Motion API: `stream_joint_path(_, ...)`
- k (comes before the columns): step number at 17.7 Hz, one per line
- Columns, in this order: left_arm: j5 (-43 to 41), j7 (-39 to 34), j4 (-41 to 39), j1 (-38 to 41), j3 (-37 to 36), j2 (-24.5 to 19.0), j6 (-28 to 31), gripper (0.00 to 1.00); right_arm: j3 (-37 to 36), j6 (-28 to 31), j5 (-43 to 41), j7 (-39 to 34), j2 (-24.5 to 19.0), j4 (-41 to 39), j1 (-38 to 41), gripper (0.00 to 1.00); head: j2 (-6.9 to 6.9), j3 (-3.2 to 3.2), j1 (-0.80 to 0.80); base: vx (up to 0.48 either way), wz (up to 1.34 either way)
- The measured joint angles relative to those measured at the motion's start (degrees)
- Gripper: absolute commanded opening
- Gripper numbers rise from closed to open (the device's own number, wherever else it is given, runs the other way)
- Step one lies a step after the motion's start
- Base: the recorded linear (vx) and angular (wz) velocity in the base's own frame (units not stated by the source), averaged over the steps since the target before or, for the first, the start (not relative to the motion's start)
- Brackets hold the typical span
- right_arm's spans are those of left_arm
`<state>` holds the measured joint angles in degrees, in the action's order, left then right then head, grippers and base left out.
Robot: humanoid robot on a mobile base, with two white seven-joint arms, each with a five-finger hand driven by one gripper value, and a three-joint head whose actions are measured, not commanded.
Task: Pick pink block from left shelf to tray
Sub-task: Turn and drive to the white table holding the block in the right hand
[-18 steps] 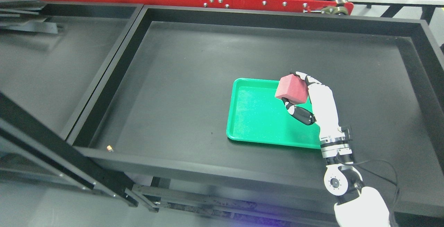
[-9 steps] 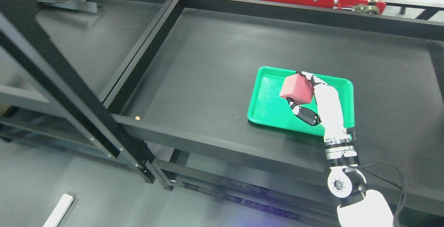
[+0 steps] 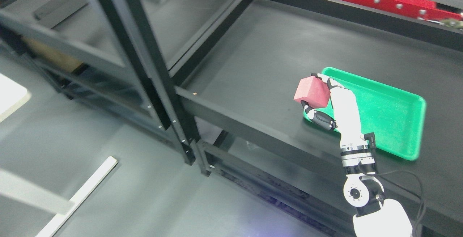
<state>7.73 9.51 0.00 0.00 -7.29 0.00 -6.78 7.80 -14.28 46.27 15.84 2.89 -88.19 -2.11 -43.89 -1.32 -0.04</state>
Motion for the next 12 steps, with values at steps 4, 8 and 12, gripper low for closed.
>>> stream_joint_path(4, 0.00, 0.00, 0.00, 0.00, 0.00, 0.00, 0.00, 1.00, -0.13, -0.02, -0.01, 0.00, 0.00, -0.16, 0.04, 0.06, 0.00, 0.00, 0.00, -0.130, 0.61)
stream_joint_path(8, 0.00, 0.00, 0.01, 0.01, 0.00, 0.00, 0.00, 1.00, -0.25, -0.77, -0.04, 0.11, 0.03, -0.31, 0.74, 0.06, -0.01, 0.00, 0.00, -0.133, 0.62)
stream_joint_path(12, 0.00, 0.00, 0.00, 0.01, 0.00, 0.00, 0.00, 1.00, -0.49, -3.98, -1.62, 1.95, 0.38, -0.53, 1.54, 0.08, -0.01, 0.00, 0.00, -0.139, 0.67)
